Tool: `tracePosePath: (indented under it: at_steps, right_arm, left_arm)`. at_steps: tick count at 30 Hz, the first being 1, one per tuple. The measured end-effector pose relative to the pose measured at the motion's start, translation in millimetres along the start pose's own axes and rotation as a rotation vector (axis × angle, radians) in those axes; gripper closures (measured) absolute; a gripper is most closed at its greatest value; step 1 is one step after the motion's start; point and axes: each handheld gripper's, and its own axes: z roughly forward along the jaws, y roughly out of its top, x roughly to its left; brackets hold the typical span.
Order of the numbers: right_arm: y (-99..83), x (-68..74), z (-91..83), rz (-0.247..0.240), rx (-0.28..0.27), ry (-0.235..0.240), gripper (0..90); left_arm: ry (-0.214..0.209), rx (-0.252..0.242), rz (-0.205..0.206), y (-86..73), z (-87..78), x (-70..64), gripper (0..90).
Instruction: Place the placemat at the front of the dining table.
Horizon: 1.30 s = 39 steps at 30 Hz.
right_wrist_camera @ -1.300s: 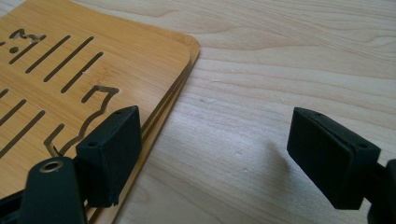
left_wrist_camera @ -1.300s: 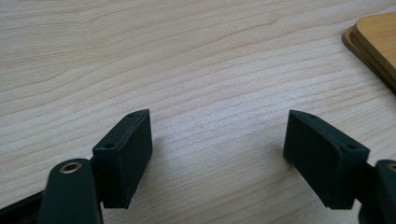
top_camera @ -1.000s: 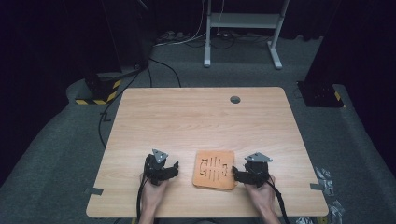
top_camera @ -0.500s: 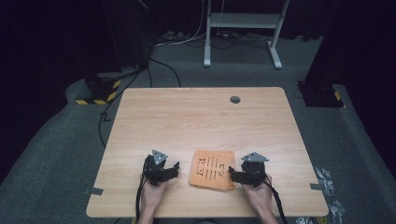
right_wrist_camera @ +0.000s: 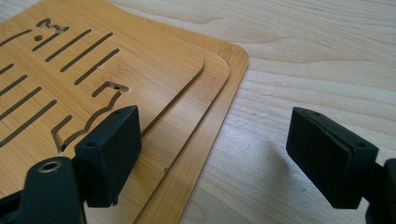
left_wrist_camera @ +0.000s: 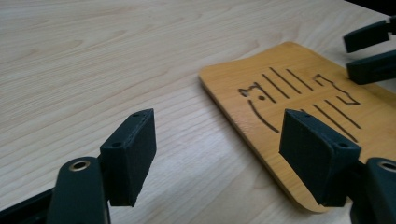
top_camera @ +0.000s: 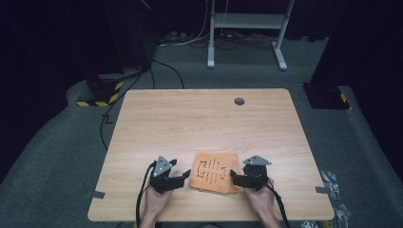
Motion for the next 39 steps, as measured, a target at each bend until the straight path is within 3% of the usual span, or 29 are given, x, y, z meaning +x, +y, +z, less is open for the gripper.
tracePosePath:
  at_steps: [5, 10, 13, 16, 25, 36, 39]
  right_arm:
    - [-0.9, -1.8, 3.3, 0.023, -0.020, 0.018, 17.4]
    - [-1.4, -1.9, 4.4, 0.008, -0.036, 0.010, 17.0]
    - [-3.1, -3.0, 4.5, 0.020, -0.041, 0.023, 16.9]
    - [-3.2, -3.7, 5.1, 0.026, -0.045, 0.022, 16.7]
    - [-3.1, -5.5, 5.1, 0.023, -0.044, 0.026, 16.7]
    - [-4.3, -9.5, 3.8, 0.034, -0.043, 0.029, 16.7]
    - [-5.0, -11.0, 3.2, 0.033, -0.041, 0.028, 16.8]
  left_arm:
    - [-0.029, 0.038, 0.057, 0.8, 5.6, -6.3, 25.4]
    - [-0.014, 0.101, 0.135, 1.0, 12.5, -14.6, 24.6]
    - [-0.001, 0.106, 0.130, 0.5, 13.4, -16.3, 24.5]
    - [0.000, 0.128, 0.159, 0.7, 14.3, -17.7, 21.1]
    - [-0.003, 0.136, 0.123, 1.4, 15.9, -14.7, 19.7]
    - [0.006, 0.134, 0.121, 1.5, 16.6, -14.8, 21.7]
    - [0.011, 0.135, 0.145, 1.8, 16.9, -15.3, 21.9]
